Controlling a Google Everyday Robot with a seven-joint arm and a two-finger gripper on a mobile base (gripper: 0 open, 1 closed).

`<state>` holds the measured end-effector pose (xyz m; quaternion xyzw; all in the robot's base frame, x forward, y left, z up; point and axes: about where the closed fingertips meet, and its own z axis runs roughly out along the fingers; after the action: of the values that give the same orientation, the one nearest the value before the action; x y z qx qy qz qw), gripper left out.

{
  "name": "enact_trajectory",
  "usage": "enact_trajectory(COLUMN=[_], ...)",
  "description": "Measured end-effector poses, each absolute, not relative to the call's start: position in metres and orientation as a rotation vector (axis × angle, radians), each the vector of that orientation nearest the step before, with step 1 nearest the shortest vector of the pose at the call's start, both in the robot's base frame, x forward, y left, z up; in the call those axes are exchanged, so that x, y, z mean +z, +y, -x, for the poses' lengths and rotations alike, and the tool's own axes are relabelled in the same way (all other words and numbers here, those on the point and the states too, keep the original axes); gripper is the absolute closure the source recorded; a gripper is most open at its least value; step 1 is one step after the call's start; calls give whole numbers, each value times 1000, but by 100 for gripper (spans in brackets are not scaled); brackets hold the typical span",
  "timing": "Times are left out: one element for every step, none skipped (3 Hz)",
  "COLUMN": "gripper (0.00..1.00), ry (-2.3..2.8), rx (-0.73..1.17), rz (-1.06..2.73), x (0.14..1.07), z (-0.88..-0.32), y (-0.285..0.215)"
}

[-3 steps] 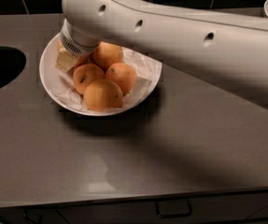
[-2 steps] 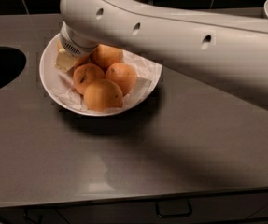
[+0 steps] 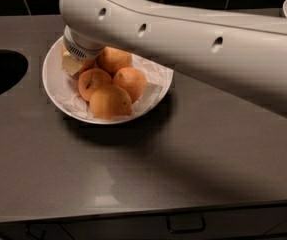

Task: Pick orange from white bowl

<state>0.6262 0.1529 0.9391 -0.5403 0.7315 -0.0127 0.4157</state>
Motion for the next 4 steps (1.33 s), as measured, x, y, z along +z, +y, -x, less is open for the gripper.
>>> enact_trajectory(gripper=[92,100,100,100], ry=[1837,1823,1793,1720], rx=[-32,-10,32,81], rz=[1357,1342,1316,1270], x=[939,943,951,972], z=[-626,-624,-622,-611], y=[153,151,147,135])
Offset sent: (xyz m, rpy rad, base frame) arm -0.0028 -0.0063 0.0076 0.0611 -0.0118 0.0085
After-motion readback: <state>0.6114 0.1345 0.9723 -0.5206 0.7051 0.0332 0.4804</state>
